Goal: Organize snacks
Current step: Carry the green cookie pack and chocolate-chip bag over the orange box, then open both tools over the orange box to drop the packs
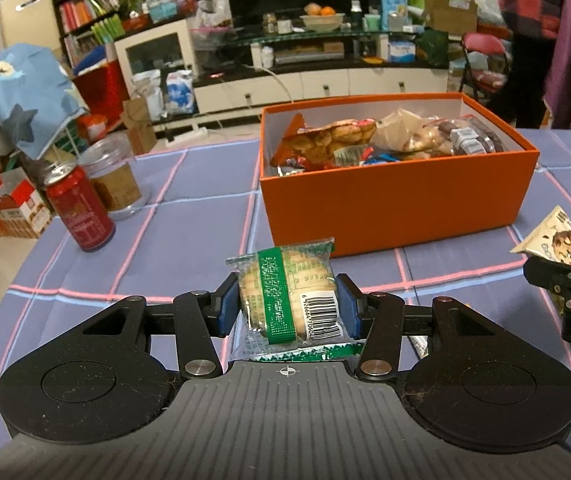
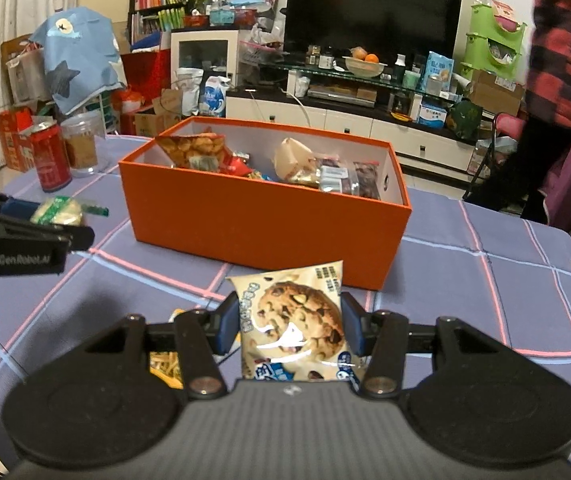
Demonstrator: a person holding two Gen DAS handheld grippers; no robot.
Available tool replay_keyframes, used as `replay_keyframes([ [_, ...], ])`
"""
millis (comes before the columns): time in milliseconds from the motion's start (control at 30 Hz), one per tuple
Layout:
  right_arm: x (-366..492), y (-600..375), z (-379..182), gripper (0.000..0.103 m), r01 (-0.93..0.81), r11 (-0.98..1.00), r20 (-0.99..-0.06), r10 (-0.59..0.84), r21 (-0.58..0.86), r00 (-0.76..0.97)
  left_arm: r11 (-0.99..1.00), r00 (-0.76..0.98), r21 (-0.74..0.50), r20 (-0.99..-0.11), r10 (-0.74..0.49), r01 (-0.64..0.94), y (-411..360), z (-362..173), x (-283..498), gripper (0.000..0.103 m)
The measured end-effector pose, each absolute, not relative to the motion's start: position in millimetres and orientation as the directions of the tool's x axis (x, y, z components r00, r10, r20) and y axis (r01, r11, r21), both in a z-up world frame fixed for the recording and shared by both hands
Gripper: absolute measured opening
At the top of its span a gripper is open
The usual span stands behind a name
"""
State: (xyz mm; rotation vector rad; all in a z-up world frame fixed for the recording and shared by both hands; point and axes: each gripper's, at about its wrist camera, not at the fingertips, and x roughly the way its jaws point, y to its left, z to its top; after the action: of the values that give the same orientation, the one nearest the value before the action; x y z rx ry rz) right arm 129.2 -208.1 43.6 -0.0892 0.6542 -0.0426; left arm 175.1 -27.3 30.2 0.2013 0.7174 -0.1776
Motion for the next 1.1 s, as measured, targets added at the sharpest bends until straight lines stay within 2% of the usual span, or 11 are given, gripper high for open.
replay_keyframes([
  [233, 128.0, -199.4, 50.1, 0.052, 0.005, 0.995, -0.595, -0.062, -0.098, 0.802, 0.969, 0.738, 0.095, -0.666, -0.110, 0.230, -22.9, 36.2, 171.6, 0.032],
  [467, 133.9, -207.9, 71.6, 0.052, -0.004, 1.000, -0.579, -0.014, -0.029, 0.815, 0.967, 0.720, -0.037, -0.661, -0.212, 0.251, -12.4, 54.5, 176.1, 0.032],
  [567, 156.8, -219.8, 92.2, 0.052, 0.004, 1.000, -0.554, 0.001, 0.007, 0.833, 0.958, 0.737, -0.067, -0.625, -0.258, 0.278, -14.6, 77.3, 200.7, 0.032],
  [733, 229.4, -226.6, 121.7, 0.052, 0.001, 1.000, -0.515, -0.001, 0.000, 0.857, 0.955, 0.782, -0.011, -0.572, -0.248, 0.295, -49.2, 101.9, 273.4, 0.034],
  [767, 247.1, -227.0, 124.0, 0.052, -0.005, 1.000, -0.516, 0.003, -0.001, 0.856, 0.952, 0.780, -0.006, -0.571, -0.254, 0.306, -61.6, 101.5, 294.7, 0.039],
  [800, 264.9, -226.9, 124.4, 0.052, -0.005, 1.000, -0.525, -0.002, -0.011, 0.851, 0.950, 0.780, 0.002, -0.572, -0.256, 0.313, -71.2, 99.0, 311.4, 0.060],
  [867, 299.1, -229.3, 119.2, 0.063, 0.016, 0.999, -0.560, -0.033, -0.035, 0.828, 0.959, 0.756, 0.035, -0.624, -0.199, 0.282, -83.9, 89.5, 339.3, 0.059],
  [933, 302.9, -236.2, 118.2, 0.063, 0.024, 1.000, -0.582, -0.031, -0.019, 0.813, 0.958, 0.725, -0.004, -0.653, -0.221, 0.288, -76.2, 86.8, 338.2, 0.057],
  [1000, 273.0, -243.2, 123.1, 0.066, 0.019, 1.000, -0.545, -0.014, 0.003, 0.838, 0.951, 0.754, -0.046, -0.598, -0.272, 0.307, -57.3, 90.2, 311.0, 0.079],
  [1067, 224.3, -244.9, 118.6, 0.081, -0.007, 1.000, -0.514, 0.003, -0.006, 0.858, 0.949, 0.774, -0.020, -0.573, -0.269, 0.315, -40.0, 84.4, 277.2, 0.085],
  [1100, 199.6, -244.4, 112.0, 0.084, -0.024, 1.000, -0.508, 0.019, -0.004, 0.861, 0.949, 0.770, -0.009, -0.582, -0.262, 0.315, -33.0, 78.6, 263.8, 0.085],
])
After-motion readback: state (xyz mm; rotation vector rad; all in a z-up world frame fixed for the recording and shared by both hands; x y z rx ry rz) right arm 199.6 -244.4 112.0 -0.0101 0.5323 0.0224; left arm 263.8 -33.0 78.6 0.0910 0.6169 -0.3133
